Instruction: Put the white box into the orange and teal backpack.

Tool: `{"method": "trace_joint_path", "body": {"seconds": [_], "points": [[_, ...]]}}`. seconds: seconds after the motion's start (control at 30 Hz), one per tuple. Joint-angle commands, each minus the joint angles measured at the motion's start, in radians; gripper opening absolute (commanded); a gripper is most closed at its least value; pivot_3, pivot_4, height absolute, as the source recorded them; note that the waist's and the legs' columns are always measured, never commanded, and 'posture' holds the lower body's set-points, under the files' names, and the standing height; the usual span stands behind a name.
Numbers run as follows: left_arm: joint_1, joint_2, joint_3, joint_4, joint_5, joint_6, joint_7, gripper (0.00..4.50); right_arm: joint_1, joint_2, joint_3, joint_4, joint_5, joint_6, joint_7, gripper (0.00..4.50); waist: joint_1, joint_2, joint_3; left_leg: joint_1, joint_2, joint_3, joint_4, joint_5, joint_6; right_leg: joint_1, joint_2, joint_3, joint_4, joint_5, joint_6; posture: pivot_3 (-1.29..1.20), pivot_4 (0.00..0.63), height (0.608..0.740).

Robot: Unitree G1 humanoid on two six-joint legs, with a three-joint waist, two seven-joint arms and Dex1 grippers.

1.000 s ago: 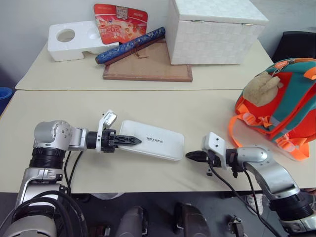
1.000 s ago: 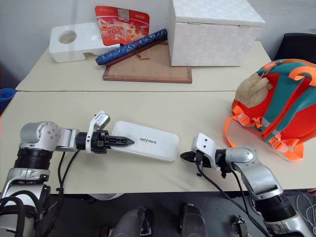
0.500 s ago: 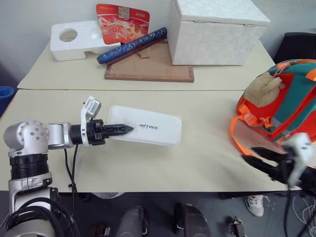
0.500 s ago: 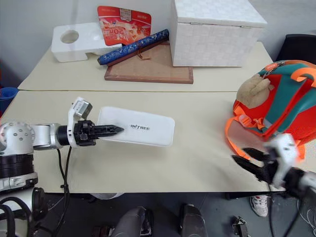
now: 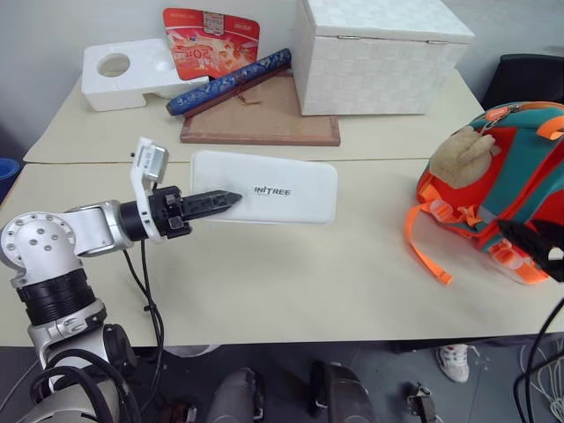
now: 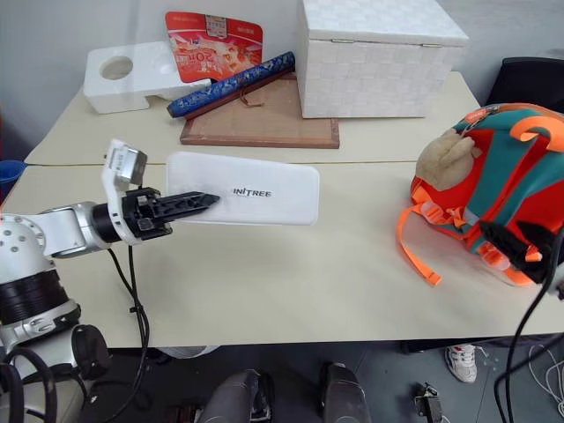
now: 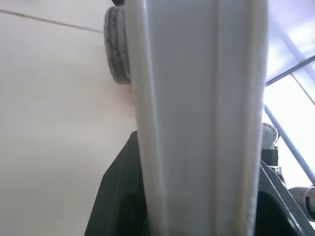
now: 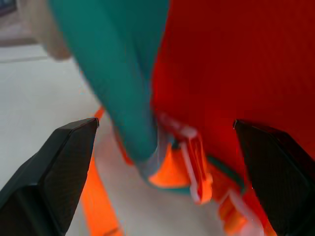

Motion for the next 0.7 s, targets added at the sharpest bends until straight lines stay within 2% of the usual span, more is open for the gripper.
{"method": "trace_joint_path", "body": {"seconds": [0.03,0.17,0.27,0.6,0.67,0.7], "points": [[-0.011,0.01,0.026,-0.064,-0.05,-0.009,0.011,1.41,-0.093,-0.011,0.084,0.06,0.002,-0.05,0.018,4.5,-0.003,0.0,0.0,0.0,0.0,0.0,0.0,0.0,0.0,0.0,0.0,0.0,0.0,0.0,0.0,0.0,0.15,0.74],[-0.011,0.024,0.025,-0.068,-0.046,-0.024,0.031,1.41,-0.245,0.015,0.197,0.229,-0.074,-0.178,0.0,4.5,-0.005,0.0,0.0,0.0,0.0,0.001,0.0,0.0,0.001,0.0,0.001,0.001,0.0,0.0,0.001,0.0,0.15,0.74],[-0.019,0.041,0.028,-0.058,-0.049,-0.036,0.033,1.41,-0.308,0.021,0.239,0.329,-0.1,-0.26,0.033,3.91,-0.005,0.0,0.0,0.0,0.0,0.001,0.0,0.0,0.0,0.0,0.002,0.001,0.0,0.0,0.001,0.0,0.15,0.74],[0.022,0.115,0.021,-0.063,-0.048,-0.121,0.009,1.41,-0.277,0.033,0.335,0.235,-0.025,-0.25,0.226,0.5,-0.007,0.0,0.0,0.0,0.003,0.002,0.0,0.0,-0.001,0.0,0.009,0.003,-0.001,0.0,0.001,0.0,0.15,0.74],[0.026,0.128,0.016,-0.055,-0.042,-0.14,0.002,1.41,-0.277,0.022,0.363,0.182,0.01,-0.219,0.284,0.01,-0.008,0.0,0.0,0.0,0.003,0.002,0.0,0.0,-0.002,-0.001,0.01,0.004,-0.001,0.0,0.001,0.0,0.15,0.74],[0.029,0.135,0.011,-0.053,-0.038,-0.151,-0.005,1.41,-0.278,0.015,0.375,0.155,0.028,-0.199,0.31,0.0,-0.008,0.0,0.0,0.0,0.004,0.002,0.0,0.0,-0.002,-0.001,0.01,0.004,-0.001,0.0,0.001,0.0,0.15,0.74]]}}
